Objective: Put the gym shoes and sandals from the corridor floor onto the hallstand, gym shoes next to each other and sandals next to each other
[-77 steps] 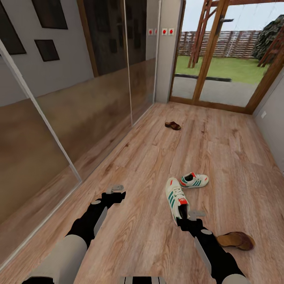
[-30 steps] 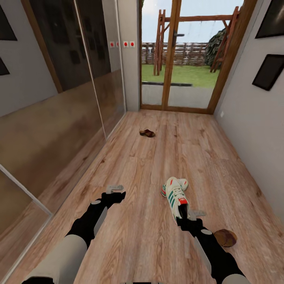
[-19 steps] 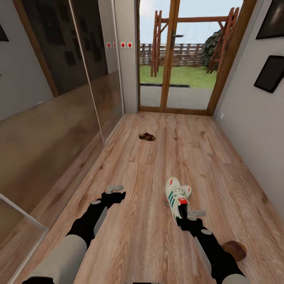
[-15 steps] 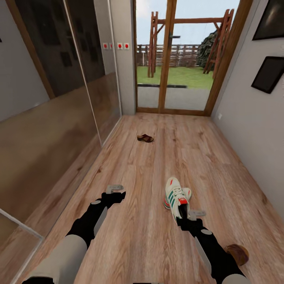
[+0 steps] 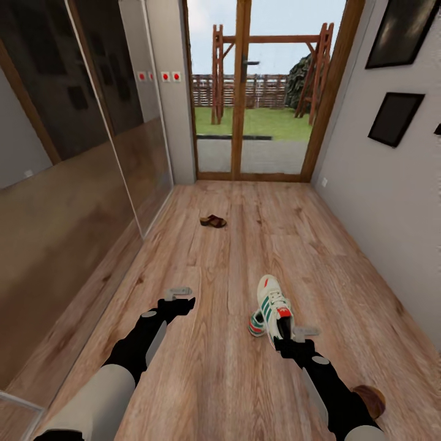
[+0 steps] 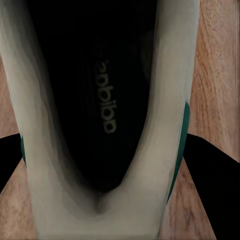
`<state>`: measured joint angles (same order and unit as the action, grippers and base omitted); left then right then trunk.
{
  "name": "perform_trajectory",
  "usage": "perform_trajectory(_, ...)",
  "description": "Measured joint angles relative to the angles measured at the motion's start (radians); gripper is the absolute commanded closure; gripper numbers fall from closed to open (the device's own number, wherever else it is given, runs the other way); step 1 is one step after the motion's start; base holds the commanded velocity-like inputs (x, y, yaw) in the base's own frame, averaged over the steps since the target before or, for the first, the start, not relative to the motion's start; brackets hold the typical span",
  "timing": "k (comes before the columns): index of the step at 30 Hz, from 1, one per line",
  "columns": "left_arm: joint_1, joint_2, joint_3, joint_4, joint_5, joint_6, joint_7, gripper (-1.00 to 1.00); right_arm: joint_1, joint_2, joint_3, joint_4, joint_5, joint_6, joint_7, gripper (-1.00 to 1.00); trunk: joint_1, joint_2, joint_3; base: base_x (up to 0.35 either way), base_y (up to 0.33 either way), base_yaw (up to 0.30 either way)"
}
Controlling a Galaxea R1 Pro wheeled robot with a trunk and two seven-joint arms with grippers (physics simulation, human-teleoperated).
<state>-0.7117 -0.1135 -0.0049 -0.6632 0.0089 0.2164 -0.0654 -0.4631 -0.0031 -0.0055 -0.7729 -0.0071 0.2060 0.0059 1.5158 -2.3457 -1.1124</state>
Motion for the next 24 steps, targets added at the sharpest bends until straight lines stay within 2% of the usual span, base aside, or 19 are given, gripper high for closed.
perform_trajectory(16,0.000,0.000,0.000,0.000,0.000,0.000,0.000,-1.00,0.000,0.000,-0.001,0.000,0.000,0.000,0.000,1.00,0.000,0.000,0.018,0.006,0.001,-0.183)
perform_trajectory(24,0.000,0.000,0.000,0.001,0.000,0.000,0.000,-1.00,0.000,-0.001,-0.001,0.000,0.000,0.000,-0.004,1.00,-0.001,0.000,0.022,0.279,0.082,-0.084)
